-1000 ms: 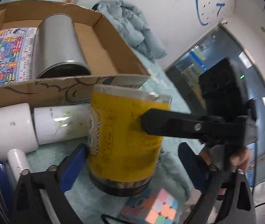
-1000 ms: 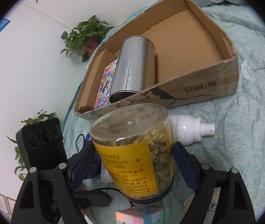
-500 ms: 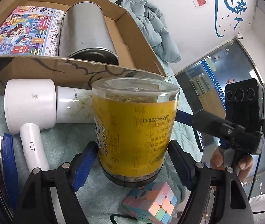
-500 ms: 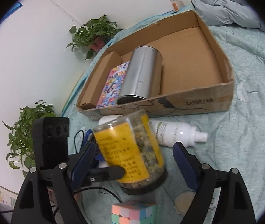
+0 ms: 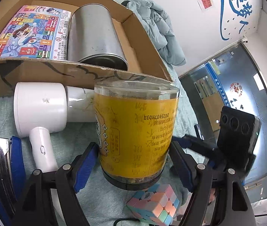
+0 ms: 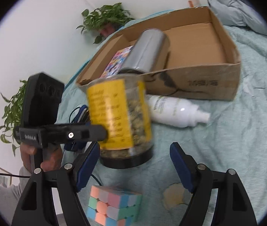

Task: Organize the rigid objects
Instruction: 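Lift the yellow jar with both tools and carry it over the tray, then lower the jar upright beside the silver can and open both tools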

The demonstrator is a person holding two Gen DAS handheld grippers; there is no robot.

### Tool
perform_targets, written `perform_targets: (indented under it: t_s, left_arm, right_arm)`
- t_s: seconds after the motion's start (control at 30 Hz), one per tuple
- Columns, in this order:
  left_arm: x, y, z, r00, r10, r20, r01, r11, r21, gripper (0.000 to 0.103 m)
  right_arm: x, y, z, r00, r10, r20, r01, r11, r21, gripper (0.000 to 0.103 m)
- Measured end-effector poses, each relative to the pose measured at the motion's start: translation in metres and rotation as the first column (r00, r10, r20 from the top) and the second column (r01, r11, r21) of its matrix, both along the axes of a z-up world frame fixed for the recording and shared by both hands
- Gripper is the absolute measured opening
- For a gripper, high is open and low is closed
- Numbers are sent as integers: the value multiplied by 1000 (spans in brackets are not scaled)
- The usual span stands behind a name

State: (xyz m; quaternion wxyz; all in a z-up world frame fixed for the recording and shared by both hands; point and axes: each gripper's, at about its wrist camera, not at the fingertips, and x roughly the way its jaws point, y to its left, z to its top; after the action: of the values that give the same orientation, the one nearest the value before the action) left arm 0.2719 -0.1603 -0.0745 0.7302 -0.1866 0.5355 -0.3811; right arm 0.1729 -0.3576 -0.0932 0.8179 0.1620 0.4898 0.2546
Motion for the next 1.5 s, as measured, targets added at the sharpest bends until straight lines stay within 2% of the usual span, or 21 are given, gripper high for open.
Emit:
perform_targets:
  t_s: [0.1, 0.2, 0.37, 0.6, 0.73, 0.87, 1.03, 1.17, 1.3, 1.5]
  left_arm:
    - [-1, -2, 0, 1000, 1, 9, -1, 1000, 13, 75]
    - [-2, -1, 2, 1000, 16, 23, -16, 999, 30, 75]
    - [-9, 6, 14, 997, 40, 63, -42, 999, 27, 75]
    - [-10, -3, 58, 982, 46, 181, -55, 998, 41, 75]
    - [6, -17, 84, 968, 30, 249, -54, 995, 89, 75]
    - [31, -35, 100, 961, 16, 277, -53, 991, 125, 75]
    - [70, -57, 109, 965, 4, 263, -44, 988, 145, 75]
    - [98, -75, 104, 974, 5, 227, -43, 986, 162, 75]
    - [122, -87, 90, 985, 8, 173, -39, 984, 175, 75]
    - [146, -99, 62, 999, 20, 34, -25, 987, 160, 75]
  right_arm:
    - [2, 22, -3, 999, 27, 23, -27, 999, -20, 77]
    - [9, 37, -7, 999, 5, 36, -2, 996, -92, 80]
    - [8, 47, -2, 998, -17, 64, 24, 994, -109, 79]
    - [2, 44, 33, 987, -72, 146, 88, 991, -106, 79]
    - [11, 42, 51, 974, -103, 203, 131, 983, -130, 77]
    - [29, 32, 65, 963, -134, 232, 169, 976, -136, 75]
    - [60, 21, 74, 960, -160, 231, 197, 969, -148, 74]
    - [78, 10, 73, 965, -169, 199, 201, 967, -156, 74]
    - [98, -1, 65, 975, -168, 144, 191, 969, -159, 73]
    - [114, -11, 53, 984, -161, 76, 173, 968, -183, 74]
